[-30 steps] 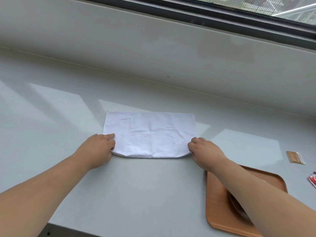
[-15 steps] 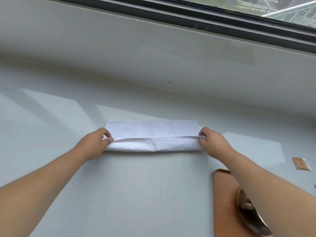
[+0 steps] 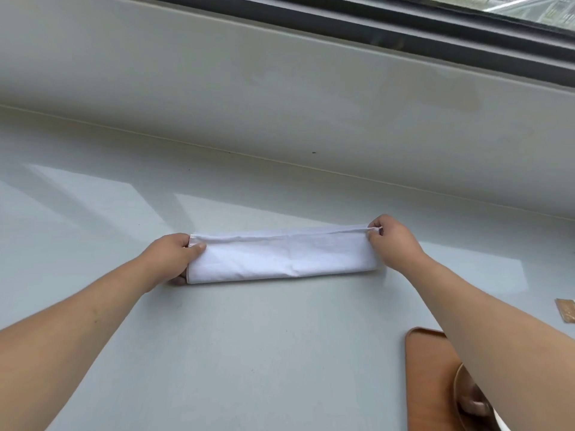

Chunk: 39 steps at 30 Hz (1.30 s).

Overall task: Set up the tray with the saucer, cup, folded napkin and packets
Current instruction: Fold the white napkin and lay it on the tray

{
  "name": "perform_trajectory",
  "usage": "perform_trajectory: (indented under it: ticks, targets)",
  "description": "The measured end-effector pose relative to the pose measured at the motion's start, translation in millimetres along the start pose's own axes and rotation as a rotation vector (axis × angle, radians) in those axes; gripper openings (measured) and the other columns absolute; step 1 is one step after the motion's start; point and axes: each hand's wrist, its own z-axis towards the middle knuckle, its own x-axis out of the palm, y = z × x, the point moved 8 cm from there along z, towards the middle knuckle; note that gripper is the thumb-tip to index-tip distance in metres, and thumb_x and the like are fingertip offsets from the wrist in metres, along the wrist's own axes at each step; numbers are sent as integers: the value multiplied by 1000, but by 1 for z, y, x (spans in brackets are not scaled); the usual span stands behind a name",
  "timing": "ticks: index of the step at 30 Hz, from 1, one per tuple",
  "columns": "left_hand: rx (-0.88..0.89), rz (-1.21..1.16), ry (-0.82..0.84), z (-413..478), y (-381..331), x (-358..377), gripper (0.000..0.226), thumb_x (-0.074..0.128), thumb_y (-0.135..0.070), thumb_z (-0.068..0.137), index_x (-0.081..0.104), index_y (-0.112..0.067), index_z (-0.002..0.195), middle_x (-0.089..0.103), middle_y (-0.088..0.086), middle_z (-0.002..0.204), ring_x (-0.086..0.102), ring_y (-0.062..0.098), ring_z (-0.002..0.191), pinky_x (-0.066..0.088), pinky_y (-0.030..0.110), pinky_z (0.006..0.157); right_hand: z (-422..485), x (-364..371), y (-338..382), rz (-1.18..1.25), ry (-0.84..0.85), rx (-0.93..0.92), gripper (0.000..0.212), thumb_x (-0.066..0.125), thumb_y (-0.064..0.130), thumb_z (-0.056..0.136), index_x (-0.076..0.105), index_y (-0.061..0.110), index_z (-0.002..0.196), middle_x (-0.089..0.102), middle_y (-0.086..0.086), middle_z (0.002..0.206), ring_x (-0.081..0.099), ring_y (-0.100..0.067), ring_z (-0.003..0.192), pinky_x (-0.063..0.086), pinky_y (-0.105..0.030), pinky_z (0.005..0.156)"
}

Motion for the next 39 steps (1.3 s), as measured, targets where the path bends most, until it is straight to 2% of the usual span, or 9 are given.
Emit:
perform_trajectory:
  ticks: [5, 9, 16, 20, 23, 26, 31, 36, 39]
  targets:
    - [-24, 35, -17, 8, -3, -2, 34, 55, -36, 104, 61, -6, 90, 60, 11, 81, 62, 31, 69, 55, 38, 60, 20, 3, 8, -42, -1, 29, 12, 53, 30, 100, 56, 18, 101, 57, 6, 84, 55, -23, 80, 33, -25, 56]
    - [0, 142, -49, 15, -6, -2, 38, 55, -37, 104, 57, -4, 85, 58, 10, 79, 57, 30, 72, 46, 37, 67, 30, 6, 9, -90, 7, 66, 18, 53, 33, 100, 54, 15, 98, 58, 1, 84, 54, -26, 79, 31, -27, 54]
    - [50, 417, -116, 18, -15, -4, 40, 51, -43, 102, 46, -16, 72, 57, 2, 75, 54, 21, 68, 36, 34, 59, 34, 14, 14, -287, 16, 27, 19, 51, 32, 101, 49, 16, 94, 57, -5, 84, 54, -31, 80, 32, -32, 57]
    - [92, 622, -292, 8, -22, -13, 37, 52, -54, 97, 49, -20, 83, 60, -1, 79, 58, 24, 74, 38, 33, 54, 29, 9, 20, -380, -69, 7, 20, 54, 33, 98, 49, 13, 98, 59, -6, 85, 57, -33, 81, 40, -34, 63]
    - [295, 659, -442, -6, -39, -15, 26, 63, -41, 93, 52, -18, 97, 58, 1, 85, 58, 29, 74, 44, 35, 54, 14, 7, 36, -505, -147, -179, 18, 58, 12, 89, 54, 7, 105, 60, -14, 98, 57, -37, 91, 44, -37, 65]
    - [628, 820, -338, -21, -60, 14, 13, 62, -18, 91, 68, -17, 103, 60, 4, 97, 59, 31, 87, 52, 42, 65, -9, 22, 44, -592, -63, -373, 24, 54, 6, 85, 60, 10, 108, 59, -13, 104, 53, -36, 96, 48, -40, 71]
    - [630, 948, -96, -39, -43, 44, 50, 58, -56, 80, 60, -32, 123, 54, -10, 127, 55, 19, 116, 51, 32, 80, -44, 30, 26, -632, 104, -484, 32, 56, 27, 82, 59, 21, 113, 54, -1, 111, 49, -26, 103, 47, -36, 81]
    - [632, 1105, -209, -46, -50, 47, 23, 52, -28, 92, 67, -18, 107, 63, -2, 114, 61, 23, 98, 54, 38, 73, -53, 24, 19, -837, 64, -523, 22, 50, 19, 91, 59, 20, 112, 58, 0, 114, 51, -26, 106, 47, -38, 85]
    - [588, 1097, -239, -52, -51, 45, 16, 52, -27, 94, 66, -21, 98, 64, -6, 106, 61, 21, 90, 50, 35, 66, -59, 22, 22, -839, 51, -522, 16, 49, 16, 93, 61, 18, 104, 59, -1, 106, 52, -26, 103, 47, -37, 81]
